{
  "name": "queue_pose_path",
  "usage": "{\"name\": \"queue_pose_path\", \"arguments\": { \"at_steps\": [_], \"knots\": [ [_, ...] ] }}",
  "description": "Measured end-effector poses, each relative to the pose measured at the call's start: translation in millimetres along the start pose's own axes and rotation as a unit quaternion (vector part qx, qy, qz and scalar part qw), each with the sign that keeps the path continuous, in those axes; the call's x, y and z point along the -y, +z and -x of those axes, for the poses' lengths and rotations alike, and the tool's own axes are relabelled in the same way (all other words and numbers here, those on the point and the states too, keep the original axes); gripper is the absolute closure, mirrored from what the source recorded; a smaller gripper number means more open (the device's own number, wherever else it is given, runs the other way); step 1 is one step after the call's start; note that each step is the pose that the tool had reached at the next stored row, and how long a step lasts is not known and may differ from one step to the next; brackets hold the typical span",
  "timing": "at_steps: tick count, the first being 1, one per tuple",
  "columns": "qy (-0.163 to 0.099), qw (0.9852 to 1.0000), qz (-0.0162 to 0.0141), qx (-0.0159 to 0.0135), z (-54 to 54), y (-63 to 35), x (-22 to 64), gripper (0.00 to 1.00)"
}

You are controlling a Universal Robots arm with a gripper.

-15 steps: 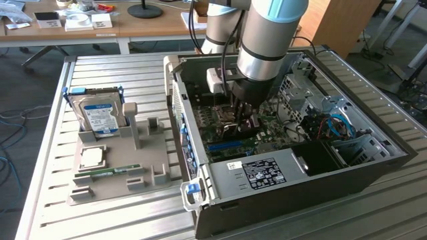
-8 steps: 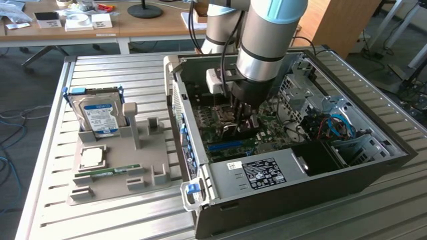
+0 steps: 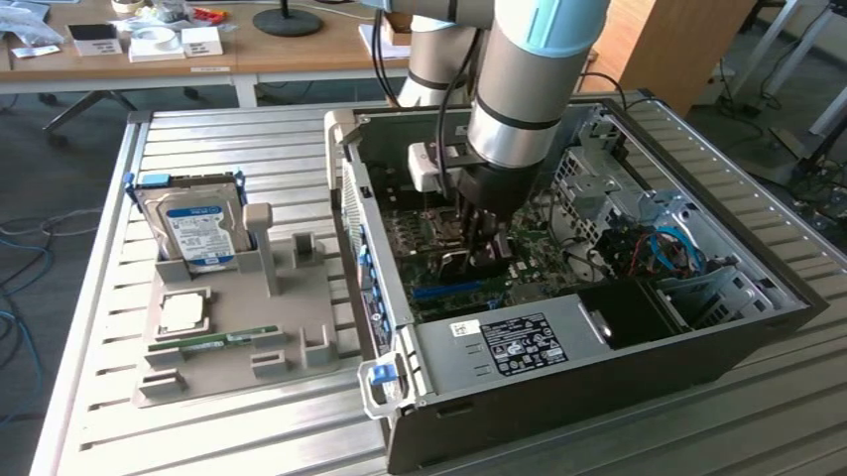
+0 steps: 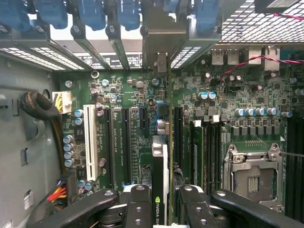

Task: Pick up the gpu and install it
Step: 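Insert the gpu into the slot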

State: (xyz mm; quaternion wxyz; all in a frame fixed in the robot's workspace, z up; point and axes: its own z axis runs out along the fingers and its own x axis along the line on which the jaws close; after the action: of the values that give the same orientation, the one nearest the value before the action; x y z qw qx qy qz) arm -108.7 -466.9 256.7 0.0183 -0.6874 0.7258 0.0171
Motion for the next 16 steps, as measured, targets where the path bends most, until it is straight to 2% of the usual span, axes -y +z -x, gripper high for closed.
{"name": "queue_pose_path", "arguments": {
  "at_steps": [16],
  "knots": [
    [-0.006, 1.0000, 0.0003, 0.0001, 0.0, 2.9, 0.0, 0.73]
  ]
}}
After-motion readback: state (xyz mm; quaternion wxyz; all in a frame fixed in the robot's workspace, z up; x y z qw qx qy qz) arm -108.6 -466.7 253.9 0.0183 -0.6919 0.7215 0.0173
